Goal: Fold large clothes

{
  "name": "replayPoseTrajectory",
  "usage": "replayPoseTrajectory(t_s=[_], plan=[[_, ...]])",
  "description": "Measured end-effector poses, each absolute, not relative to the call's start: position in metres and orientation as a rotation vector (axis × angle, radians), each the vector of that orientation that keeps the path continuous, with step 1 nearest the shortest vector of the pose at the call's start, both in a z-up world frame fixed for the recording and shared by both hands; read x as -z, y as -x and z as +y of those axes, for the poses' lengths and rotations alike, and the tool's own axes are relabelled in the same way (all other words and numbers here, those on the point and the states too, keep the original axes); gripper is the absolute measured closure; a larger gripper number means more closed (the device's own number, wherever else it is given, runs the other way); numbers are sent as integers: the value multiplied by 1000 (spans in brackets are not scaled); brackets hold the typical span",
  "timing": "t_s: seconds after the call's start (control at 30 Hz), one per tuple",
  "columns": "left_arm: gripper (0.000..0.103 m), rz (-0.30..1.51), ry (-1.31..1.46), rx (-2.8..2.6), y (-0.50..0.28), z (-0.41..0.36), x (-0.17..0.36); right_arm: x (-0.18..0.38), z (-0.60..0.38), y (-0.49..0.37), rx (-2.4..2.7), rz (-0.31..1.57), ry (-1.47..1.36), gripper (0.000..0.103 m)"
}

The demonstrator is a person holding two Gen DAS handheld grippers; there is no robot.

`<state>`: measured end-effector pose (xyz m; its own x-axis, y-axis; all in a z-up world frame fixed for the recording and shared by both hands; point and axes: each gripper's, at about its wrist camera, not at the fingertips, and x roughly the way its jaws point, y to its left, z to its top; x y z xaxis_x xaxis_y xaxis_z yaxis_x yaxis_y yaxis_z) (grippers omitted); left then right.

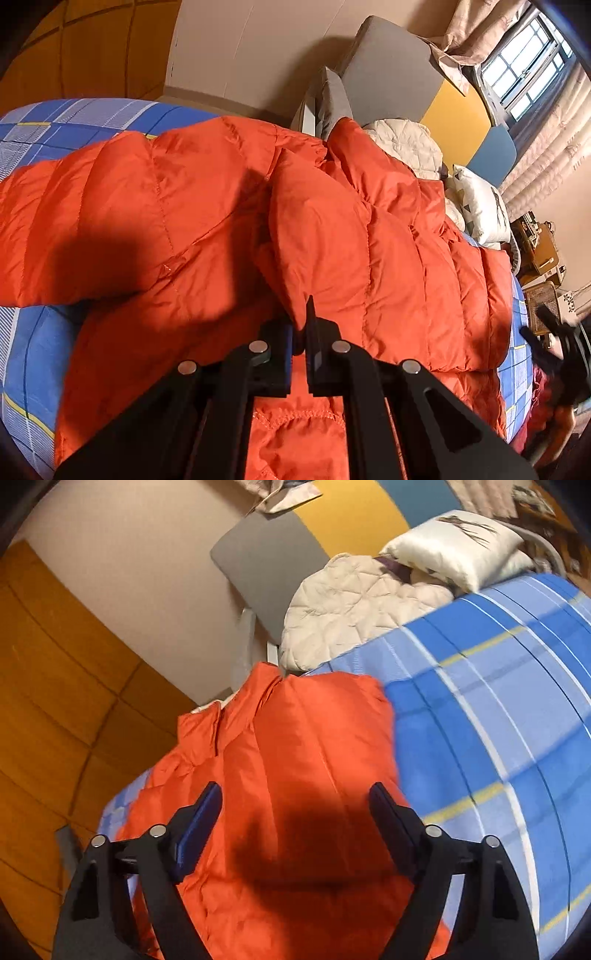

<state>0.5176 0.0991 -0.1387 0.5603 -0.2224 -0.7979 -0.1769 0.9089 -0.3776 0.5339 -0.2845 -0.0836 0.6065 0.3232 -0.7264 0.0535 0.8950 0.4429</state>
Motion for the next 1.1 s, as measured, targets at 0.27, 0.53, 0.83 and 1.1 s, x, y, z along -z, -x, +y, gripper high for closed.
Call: replayPoseTrajectory(t_s=[0.27, 0.53, 0.83, 1.1], plan=[[98, 951, 389, -7, -510, 102, 136, 110, -265, -569, -88, 976, -338, 22], [85, 969, 333, -86, -512, 105, 150, 140, -239, -581, -9, 1030, -198, 22], [54, 878, 468, -198, -467, 157, 135, 110, -214, -551, -35, 948, -121, 20], [43, 831, 679, -367, -390, 249, 155, 110, -165, -500, -159, 950, -86, 17]])
